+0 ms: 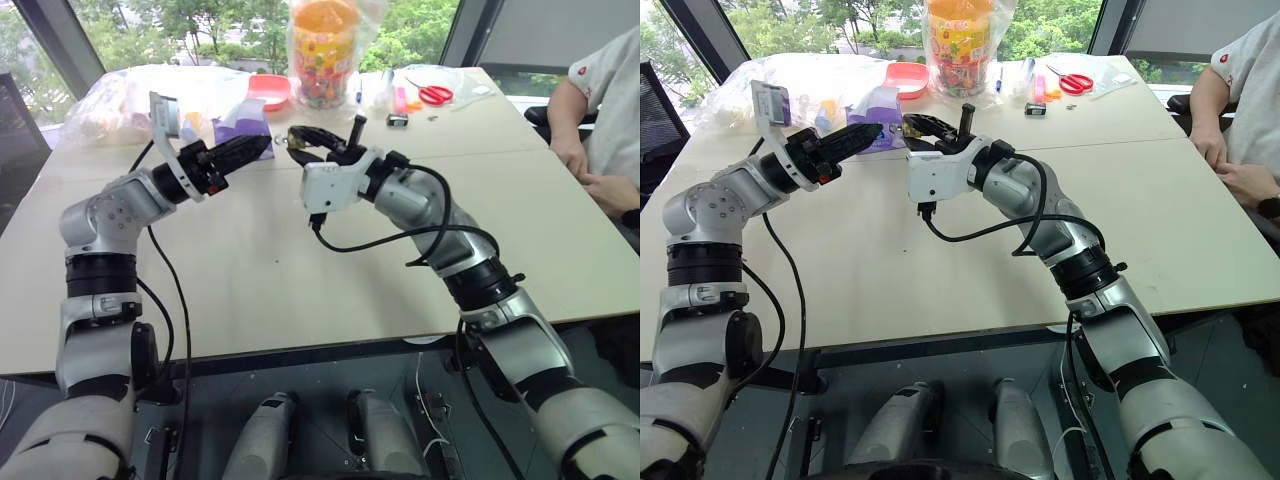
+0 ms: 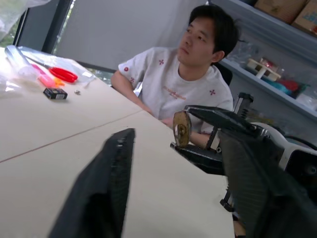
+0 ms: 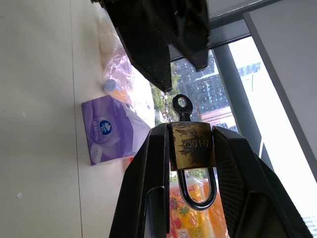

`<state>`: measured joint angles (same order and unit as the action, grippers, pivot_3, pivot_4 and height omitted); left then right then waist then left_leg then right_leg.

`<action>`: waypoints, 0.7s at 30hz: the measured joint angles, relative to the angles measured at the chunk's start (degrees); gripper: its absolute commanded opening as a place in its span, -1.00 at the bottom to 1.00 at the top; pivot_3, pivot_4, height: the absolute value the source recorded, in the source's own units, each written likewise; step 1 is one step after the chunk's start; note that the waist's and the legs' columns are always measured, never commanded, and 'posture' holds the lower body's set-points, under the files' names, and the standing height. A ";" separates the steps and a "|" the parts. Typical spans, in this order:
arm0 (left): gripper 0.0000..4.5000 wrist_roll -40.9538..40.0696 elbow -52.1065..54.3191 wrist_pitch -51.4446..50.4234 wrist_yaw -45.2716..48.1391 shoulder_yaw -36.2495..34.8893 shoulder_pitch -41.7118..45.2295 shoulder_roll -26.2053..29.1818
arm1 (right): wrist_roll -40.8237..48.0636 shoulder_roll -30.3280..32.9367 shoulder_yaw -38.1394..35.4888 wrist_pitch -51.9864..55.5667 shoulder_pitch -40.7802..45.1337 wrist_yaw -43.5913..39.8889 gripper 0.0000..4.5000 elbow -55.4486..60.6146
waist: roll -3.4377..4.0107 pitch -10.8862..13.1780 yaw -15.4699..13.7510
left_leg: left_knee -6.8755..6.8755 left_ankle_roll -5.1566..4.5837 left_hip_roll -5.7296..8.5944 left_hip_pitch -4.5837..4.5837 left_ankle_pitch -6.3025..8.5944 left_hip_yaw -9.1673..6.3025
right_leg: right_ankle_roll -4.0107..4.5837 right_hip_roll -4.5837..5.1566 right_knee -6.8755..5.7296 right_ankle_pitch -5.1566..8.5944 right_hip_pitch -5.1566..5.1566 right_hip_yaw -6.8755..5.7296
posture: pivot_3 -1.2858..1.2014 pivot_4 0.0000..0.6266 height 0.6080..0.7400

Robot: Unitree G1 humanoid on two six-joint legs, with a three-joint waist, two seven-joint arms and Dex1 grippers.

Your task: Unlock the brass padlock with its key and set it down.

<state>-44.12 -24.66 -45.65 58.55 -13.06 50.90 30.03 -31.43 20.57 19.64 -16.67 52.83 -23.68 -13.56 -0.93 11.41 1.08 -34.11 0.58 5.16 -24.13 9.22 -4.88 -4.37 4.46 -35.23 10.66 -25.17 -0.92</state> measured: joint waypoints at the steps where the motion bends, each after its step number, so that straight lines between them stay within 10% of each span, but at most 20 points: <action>1: -0.72 0.28 -0.11 0.03 0.22 0.34 0.42 -0.13 | 0.00 0.03 0.00 0.02 0.00 0.03 -0.69 0.01 | 0.00 0.00 0.00 | 0.00 0.00 0.00 0.00 0.00 0.00 | 0.00 0.00 0.00 0.00 0.00 0.01 | 0.03 -0.52 1.00; 3: -0.97 0.96 -0.31 0.21 0.58 0.83 1.46 -0.51 | 0.00 0.04 0.00 0.04 -0.01 0.05 -0.69 0.23 | 0.00 0.00 -0.02 | 0.00 0.00 0.00 0.00 0.00 0.01 | 0.00 0.00 0.00 0.00 0.01 0.00 | 0.03 -0.52 1.00; 21: -0.97 6.92 -1.27 5.62 4.67 3.85 2.22 -1.17 | -0.01 0.27 -0.02 1.11 -0.07 0.07 -0.69 1.76 | 0.00 0.00 -0.06 | 0.00 0.00 0.00 0.00 0.00 0.01 | 0.02 0.01 0.00 0.01 0.00 0.02 | 0.03 -0.52 1.00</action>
<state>-37.20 -25.93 -40.03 63.23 -9.21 53.12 28.86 -31.44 20.84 19.62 -15.56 52.76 -23.60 -11.80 -0.94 11.40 1.03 -34.11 0.58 5.16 -24.13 9.22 -4.87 -4.35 4.46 -35.23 10.67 -25.17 -0.90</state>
